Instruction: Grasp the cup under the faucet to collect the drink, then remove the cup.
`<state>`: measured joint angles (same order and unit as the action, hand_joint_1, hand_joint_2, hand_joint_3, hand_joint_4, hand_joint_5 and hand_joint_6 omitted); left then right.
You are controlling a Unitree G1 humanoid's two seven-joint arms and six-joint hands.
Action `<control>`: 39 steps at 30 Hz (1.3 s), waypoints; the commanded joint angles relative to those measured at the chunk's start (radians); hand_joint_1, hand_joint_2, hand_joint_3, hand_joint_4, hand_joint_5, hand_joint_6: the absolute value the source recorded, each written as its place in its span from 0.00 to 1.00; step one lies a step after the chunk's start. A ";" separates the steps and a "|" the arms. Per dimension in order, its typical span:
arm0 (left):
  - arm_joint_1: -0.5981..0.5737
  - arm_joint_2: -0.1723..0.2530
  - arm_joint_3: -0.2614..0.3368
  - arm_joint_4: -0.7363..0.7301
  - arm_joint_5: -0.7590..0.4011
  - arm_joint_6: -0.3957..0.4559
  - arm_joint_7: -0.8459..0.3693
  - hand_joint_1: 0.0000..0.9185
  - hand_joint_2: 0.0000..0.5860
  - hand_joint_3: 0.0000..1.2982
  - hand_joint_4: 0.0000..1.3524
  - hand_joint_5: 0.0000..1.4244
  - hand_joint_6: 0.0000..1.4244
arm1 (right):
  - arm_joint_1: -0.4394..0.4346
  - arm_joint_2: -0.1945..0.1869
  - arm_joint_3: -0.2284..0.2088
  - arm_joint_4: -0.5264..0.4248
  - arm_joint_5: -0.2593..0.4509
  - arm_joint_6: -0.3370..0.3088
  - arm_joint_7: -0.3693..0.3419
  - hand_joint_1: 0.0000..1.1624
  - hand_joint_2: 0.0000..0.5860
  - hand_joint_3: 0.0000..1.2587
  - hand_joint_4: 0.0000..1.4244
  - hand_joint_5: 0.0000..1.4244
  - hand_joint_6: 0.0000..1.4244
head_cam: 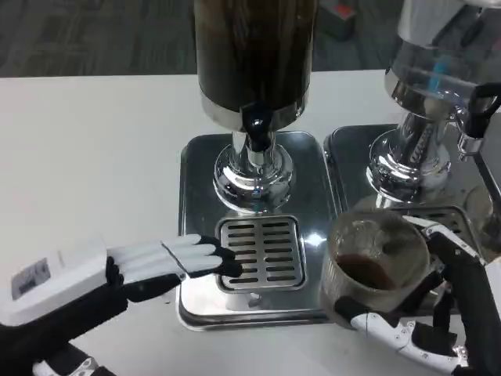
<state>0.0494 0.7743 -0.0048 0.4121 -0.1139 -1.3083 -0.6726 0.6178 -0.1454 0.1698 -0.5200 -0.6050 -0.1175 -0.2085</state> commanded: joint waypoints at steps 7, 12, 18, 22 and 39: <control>0.038 0.038 -0.038 -0.029 -0.029 -0.018 0.025 0.00 0.16 0.14 0.07 0.06 0.16 | 0.029 0.000 -0.005 -0.052 0.011 -0.049 -0.005 0.75 0.32 0.48 0.48 0.65 0.87; 0.051 0.045 -0.044 -0.035 -0.038 -0.023 0.029 0.00 0.16 0.14 0.07 0.06 0.16 | 0.038 0.001 -0.004 -0.055 0.010 -0.052 -0.006 0.75 0.33 0.48 0.48 0.65 0.88; 0.050 0.052 -0.042 -0.028 -0.038 -0.025 0.038 0.00 0.16 0.14 0.07 0.06 0.16 | 0.037 0.000 -0.007 -0.053 0.012 -0.055 -0.006 0.75 0.33 0.48 0.48 0.65 0.88; 0.050 0.051 -0.039 -0.023 -0.032 -0.026 0.041 0.00 0.16 0.14 0.07 0.07 0.16 | 0.038 0.000 -0.008 -0.053 0.011 -0.056 -0.006 0.75 0.33 0.48 0.48 0.65 0.88; 0.055 0.052 -0.025 -0.013 -0.023 -0.012 0.057 0.00 0.16 0.14 0.07 0.07 0.16 | 0.045 -0.001 -0.015 -0.058 0.014 -0.059 -0.005 0.75 0.33 0.48 0.48 0.65 0.88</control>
<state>0.0927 0.8082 -0.0409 0.3965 -0.1453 -1.3228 -0.6291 0.6661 -0.1482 0.1628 -0.5487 -0.6033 -0.1360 -0.2075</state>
